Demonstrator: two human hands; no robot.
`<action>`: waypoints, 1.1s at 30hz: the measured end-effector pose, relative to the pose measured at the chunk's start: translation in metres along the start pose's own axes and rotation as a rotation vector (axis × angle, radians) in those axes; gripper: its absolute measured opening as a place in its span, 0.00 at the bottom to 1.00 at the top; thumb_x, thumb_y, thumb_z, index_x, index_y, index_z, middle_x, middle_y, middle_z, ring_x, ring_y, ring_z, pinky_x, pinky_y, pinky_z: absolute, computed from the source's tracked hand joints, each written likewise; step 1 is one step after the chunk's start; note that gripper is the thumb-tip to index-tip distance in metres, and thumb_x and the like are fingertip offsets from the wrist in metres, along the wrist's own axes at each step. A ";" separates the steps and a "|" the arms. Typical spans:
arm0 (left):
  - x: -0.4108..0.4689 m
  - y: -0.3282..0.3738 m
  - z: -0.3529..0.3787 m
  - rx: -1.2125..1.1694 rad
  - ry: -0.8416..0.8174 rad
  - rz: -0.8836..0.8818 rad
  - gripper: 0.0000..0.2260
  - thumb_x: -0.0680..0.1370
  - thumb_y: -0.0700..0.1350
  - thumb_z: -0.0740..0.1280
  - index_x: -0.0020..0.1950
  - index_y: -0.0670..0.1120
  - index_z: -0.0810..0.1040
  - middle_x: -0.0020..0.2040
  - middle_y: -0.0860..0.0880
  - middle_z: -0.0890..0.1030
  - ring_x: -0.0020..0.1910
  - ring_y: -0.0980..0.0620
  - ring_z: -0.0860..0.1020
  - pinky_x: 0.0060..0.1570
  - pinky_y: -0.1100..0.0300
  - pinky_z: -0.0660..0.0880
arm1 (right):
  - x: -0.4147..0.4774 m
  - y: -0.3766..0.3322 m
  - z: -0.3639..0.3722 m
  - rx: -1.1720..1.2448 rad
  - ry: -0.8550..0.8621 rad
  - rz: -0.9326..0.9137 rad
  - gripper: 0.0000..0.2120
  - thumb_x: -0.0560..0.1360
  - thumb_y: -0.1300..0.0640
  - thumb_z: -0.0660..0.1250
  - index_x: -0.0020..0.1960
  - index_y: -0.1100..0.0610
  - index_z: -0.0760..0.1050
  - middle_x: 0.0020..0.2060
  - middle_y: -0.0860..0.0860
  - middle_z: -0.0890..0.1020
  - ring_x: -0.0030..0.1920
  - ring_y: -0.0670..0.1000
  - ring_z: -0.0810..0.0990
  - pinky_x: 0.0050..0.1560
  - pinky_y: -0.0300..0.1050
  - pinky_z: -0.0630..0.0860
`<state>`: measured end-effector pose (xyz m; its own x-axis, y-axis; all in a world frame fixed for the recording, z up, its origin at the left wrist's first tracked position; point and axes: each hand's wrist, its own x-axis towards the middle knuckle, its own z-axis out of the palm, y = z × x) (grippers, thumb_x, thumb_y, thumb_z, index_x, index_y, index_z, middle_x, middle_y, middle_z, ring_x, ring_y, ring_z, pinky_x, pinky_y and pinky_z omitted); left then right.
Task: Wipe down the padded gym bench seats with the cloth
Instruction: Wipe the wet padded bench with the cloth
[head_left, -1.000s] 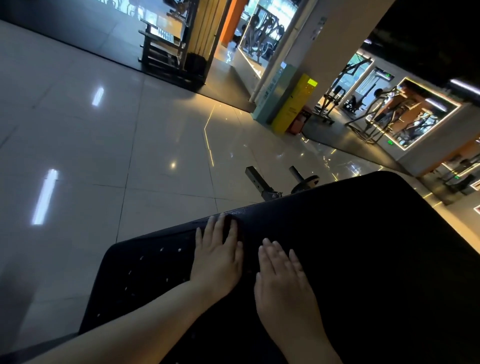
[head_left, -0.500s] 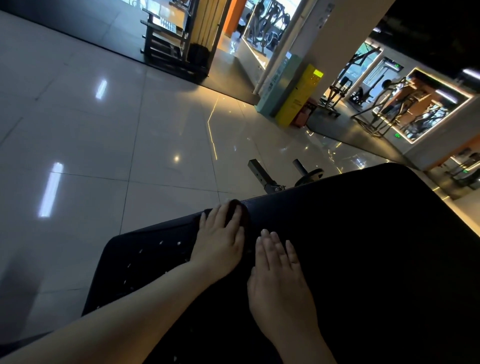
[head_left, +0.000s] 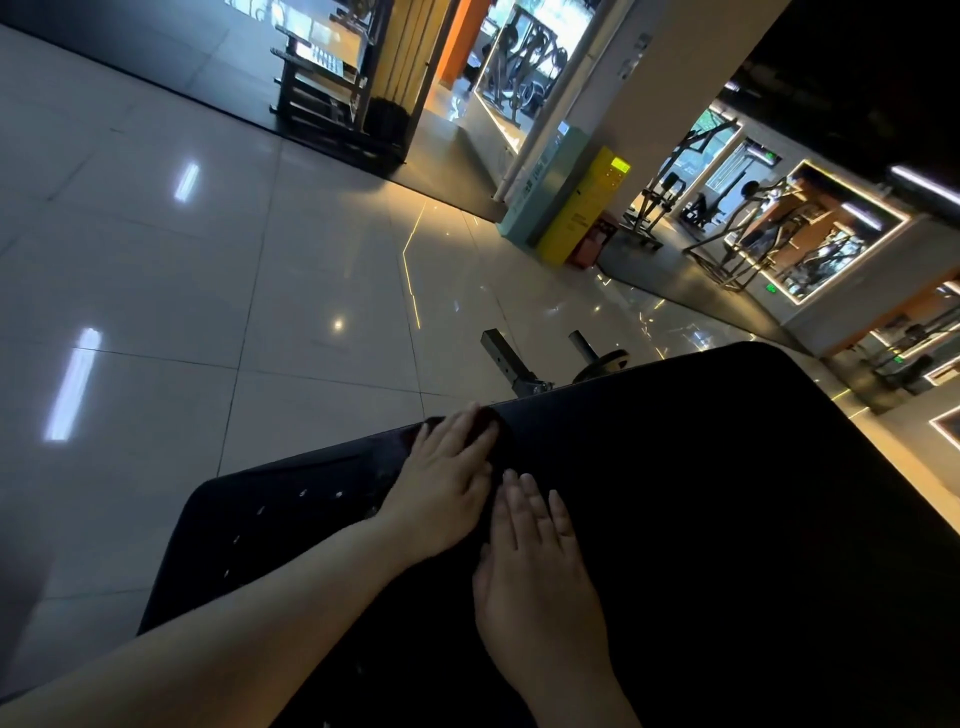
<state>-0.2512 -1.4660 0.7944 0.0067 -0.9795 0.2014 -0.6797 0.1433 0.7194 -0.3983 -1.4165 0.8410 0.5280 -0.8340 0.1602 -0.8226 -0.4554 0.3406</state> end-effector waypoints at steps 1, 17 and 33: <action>-0.009 -0.006 -0.001 -0.012 -0.003 0.079 0.24 0.84 0.54 0.50 0.81 0.57 0.52 0.81 0.56 0.42 0.79 0.58 0.38 0.78 0.51 0.38 | 0.000 0.001 0.001 -0.001 0.003 -0.006 0.30 0.77 0.51 0.51 0.71 0.66 0.72 0.72 0.60 0.73 0.73 0.58 0.71 0.70 0.58 0.59; -0.029 -0.034 -0.002 0.091 -0.027 0.194 0.27 0.81 0.61 0.44 0.80 0.59 0.52 0.82 0.56 0.44 0.79 0.56 0.37 0.78 0.51 0.39 | 0.000 0.002 0.001 0.005 0.031 -0.004 0.28 0.77 0.51 0.51 0.71 0.65 0.72 0.71 0.60 0.74 0.72 0.58 0.72 0.71 0.57 0.59; -0.030 -0.012 -0.006 0.179 -0.088 0.340 0.24 0.82 0.61 0.47 0.79 0.62 0.52 0.81 0.57 0.43 0.80 0.54 0.37 0.78 0.47 0.38 | -0.055 0.043 -0.018 0.052 0.111 0.050 0.25 0.77 0.51 0.56 0.69 0.60 0.76 0.70 0.55 0.76 0.71 0.54 0.74 0.69 0.52 0.62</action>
<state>-0.2392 -1.4376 0.7839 -0.2982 -0.8900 0.3450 -0.7498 0.4421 0.4923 -0.4595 -1.3845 0.8633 0.5036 -0.8179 0.2783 -0.8569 -0.4319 0.2814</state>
